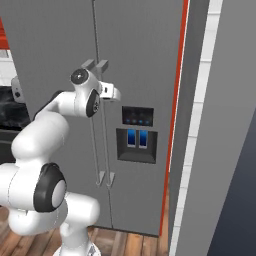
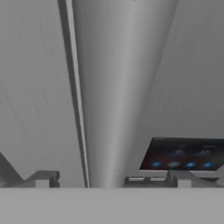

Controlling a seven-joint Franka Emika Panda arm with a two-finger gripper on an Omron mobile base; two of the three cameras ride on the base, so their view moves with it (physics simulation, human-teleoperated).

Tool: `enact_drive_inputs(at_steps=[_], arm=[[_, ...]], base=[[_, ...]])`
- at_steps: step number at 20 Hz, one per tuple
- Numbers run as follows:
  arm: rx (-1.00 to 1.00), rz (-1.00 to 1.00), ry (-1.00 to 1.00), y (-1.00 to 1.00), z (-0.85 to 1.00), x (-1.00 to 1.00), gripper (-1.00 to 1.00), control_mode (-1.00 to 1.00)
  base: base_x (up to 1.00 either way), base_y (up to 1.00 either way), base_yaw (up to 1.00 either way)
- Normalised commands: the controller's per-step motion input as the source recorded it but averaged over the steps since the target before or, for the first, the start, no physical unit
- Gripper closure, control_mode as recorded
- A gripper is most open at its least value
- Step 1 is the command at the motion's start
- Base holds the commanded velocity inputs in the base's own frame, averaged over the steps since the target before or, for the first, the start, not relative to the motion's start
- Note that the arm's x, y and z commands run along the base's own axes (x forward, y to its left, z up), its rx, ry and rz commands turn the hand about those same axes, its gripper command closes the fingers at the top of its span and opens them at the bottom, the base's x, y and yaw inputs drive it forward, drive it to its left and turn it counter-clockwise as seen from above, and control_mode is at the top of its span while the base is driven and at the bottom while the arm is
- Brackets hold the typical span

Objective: Open the fridge, grab two sodas, and place both sodas inside the bowl with ice on the dining counter.

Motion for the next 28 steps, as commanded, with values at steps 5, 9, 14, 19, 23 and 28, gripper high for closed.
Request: enact_drive_inputs(at_steps=[5, 9, 14, 19, 23, 28], arm=[[0.0, 0.0, 0.0, 0.0, -0.07, 0.32, 1.0, -1.0], [0.0, 0.0, 0.01, 0.08, -0.09, 0.28, 1.0, -1.0], [0.0, -0.04, 0.03, 0.03, -0.01, 0.0, 1.0, -1.0], [0.01, -0.11, 0.04, -0.15, 0.0, -0.42, 1.0, -1.0], [0.0, -0.1, 0.02, -0.25, -0.03, -0.67, 1.0, -1.0], [0.0, -0.08, 0.0, -0.38, -0.04, -0.95, 1.0, -1.0]], base=[[0.0, 0.0, 0.0], [0.0, 0.0, 0.0], [0.0, 0.0, 0.0], [0.0, 0.0, 0.0], [0.0, 0.0, 0.0], [0.0, 0.0, 0.0]])
